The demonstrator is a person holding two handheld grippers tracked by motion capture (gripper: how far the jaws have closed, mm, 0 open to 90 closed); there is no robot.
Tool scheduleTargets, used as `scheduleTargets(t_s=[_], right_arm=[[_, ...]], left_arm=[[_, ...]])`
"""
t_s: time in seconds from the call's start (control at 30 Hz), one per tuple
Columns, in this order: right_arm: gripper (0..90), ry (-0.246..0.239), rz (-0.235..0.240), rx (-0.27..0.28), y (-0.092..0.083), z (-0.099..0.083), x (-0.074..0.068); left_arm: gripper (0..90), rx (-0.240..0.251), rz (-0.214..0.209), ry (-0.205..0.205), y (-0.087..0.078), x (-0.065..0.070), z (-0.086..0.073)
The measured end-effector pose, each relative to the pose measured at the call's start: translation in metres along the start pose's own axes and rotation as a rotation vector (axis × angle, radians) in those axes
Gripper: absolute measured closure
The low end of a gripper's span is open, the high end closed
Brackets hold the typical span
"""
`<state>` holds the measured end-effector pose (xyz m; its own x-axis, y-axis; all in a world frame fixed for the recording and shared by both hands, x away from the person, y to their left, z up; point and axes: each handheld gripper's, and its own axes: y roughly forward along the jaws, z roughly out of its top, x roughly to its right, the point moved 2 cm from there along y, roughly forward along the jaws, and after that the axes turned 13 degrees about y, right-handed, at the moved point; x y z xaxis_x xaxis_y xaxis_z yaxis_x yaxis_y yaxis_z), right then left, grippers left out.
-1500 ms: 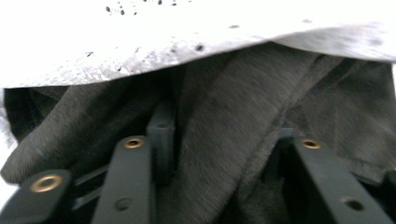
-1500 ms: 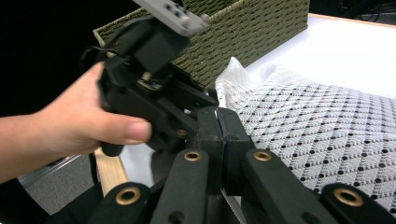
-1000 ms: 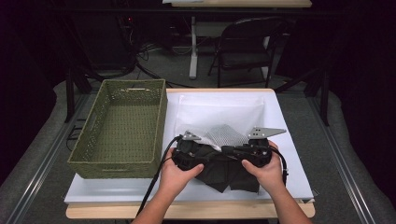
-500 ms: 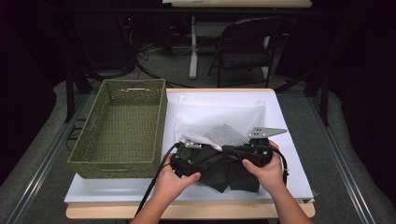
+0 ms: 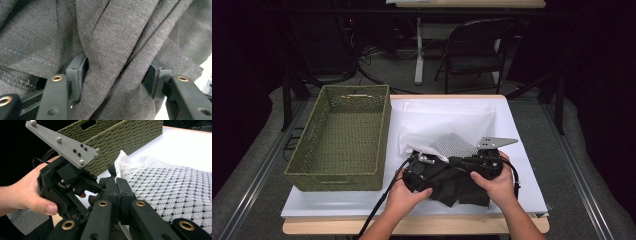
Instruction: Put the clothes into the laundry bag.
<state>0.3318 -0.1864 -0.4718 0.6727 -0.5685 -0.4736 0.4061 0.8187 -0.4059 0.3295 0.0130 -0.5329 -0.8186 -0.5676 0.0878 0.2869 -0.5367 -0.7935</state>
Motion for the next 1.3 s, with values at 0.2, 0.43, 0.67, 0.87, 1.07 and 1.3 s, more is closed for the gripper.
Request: scheduleTargets(t_s=[0.2, 0.43, 0.67, 0.87, 1.07, 1.3], right_arm=[[89.1, -0.005, -0.001, -0.005, 0.001, 0.0, -0.001], [89.1, -0.008, 0.009, -0.01, 0.003, -0.002, -0.003], [89.2, -0.004, 0.039, -0.028, 0.006, -0.003, -0.009], [89.3, 0.007, 0.058, -0.035, 0.007, -0.004, -0.01], [89.2, 0.003, 0.053, -0.029, 0.007, -0.004, -0.009], [89.2, 0.001, 0.025, -0.019, 0.005, -0.004, -0.004]], left_arm=[[61.8, -0.001, -0.025, -0.025, 0.004, 0.0, -0.001], [78.5, 0.03, -0.006, -0.036, 0.002, 0.0, 0.003], [81.2, 0.067, 0.001, -0.061, 0.001, -0.004, 0.016], [81.3, 0.087, 0.025, -0.091, 0.002, -0.015, 0.023], [76.8, 0.078, 0.026, -0.12, 0.005, -0.02, 0.023], [51.2, 0.114, 0.031, -0.104, -0.018, -0.014, 0.021]])
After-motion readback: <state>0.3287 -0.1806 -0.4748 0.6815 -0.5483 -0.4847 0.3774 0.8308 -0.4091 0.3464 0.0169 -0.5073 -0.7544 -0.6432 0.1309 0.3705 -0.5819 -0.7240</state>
